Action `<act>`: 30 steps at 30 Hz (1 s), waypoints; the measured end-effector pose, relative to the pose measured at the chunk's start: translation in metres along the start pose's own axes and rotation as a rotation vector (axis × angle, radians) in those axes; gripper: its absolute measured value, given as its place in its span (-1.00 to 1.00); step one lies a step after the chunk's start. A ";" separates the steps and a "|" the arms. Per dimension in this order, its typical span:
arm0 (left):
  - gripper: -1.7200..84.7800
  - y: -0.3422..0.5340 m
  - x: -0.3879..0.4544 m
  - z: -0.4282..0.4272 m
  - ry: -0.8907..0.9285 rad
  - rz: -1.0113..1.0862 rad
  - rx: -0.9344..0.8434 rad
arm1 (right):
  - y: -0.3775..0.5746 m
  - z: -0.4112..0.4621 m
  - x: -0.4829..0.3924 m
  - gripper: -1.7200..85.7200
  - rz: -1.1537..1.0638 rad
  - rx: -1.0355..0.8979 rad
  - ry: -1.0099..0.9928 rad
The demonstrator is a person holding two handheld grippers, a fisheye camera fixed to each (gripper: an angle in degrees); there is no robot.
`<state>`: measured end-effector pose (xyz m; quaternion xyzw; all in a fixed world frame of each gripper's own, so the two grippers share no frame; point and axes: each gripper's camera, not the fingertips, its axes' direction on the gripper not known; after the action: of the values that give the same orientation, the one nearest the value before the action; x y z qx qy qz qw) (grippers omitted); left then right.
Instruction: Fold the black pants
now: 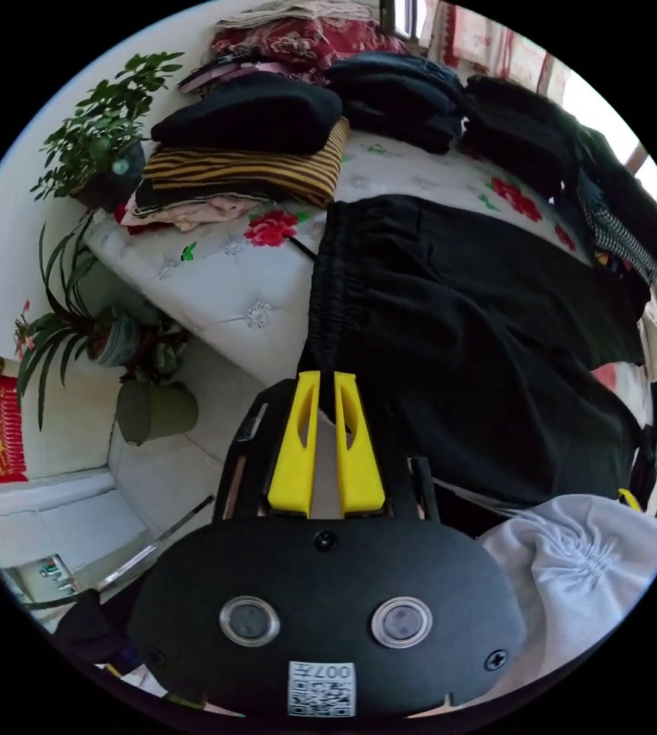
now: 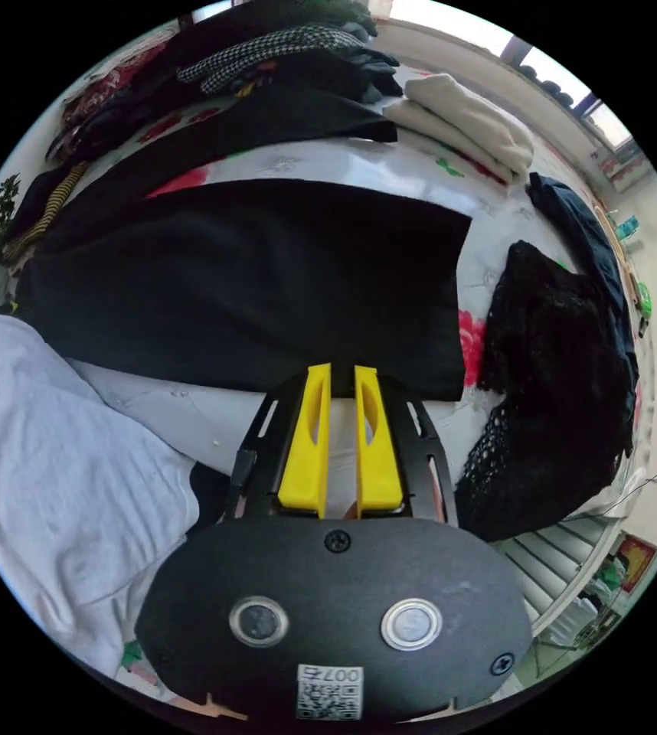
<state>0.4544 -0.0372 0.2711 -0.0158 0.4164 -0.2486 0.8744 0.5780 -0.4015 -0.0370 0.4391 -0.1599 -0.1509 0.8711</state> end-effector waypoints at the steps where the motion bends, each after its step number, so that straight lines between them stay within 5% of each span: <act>1: -0.87 0.000 0.007 0.009 -0.047 0.031 -0.038 | 0.010 -0.001 0.012 -0.89 0.038 -0.027 -0.040; 5: -0.86 0.006 0.014 0.026 -0.122 0.062 -0.127 | 0.024 -0.016 0.052 -0.91 0.166 -0.040 -0.118; 8: -0.90 0.008 0.004 0.018 -0.037 -0.003 -0.121 | 0.011 -0.055 0.088 -0.88 0.288 0.214 -0.247; 15: -0.97 -0.001 -0.010 -0.032 0.003 -0.099 -0.028 | -0.128 -0.039 0.147 -0.80 0.428 0.412 -0.590; 23: -0.85 -0.076 0.051 -0.015 0.158 -0.016 0.054 | -0.263 0.032 0.141 -0.86 0.515 0.269 -0.606; 30: -0.84 -0.158 0.142 0.027 0.015 0.244 0.036 | -0.243 -0.007 0.128 -0.94 0.387 0.333 -0.440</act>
<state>0.4831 -0.2443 0.2235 0.0525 0.4174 -0.1479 0.8951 0.6662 -0.5868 -0.2201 0.4937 -0.4468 -0.0455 0.7447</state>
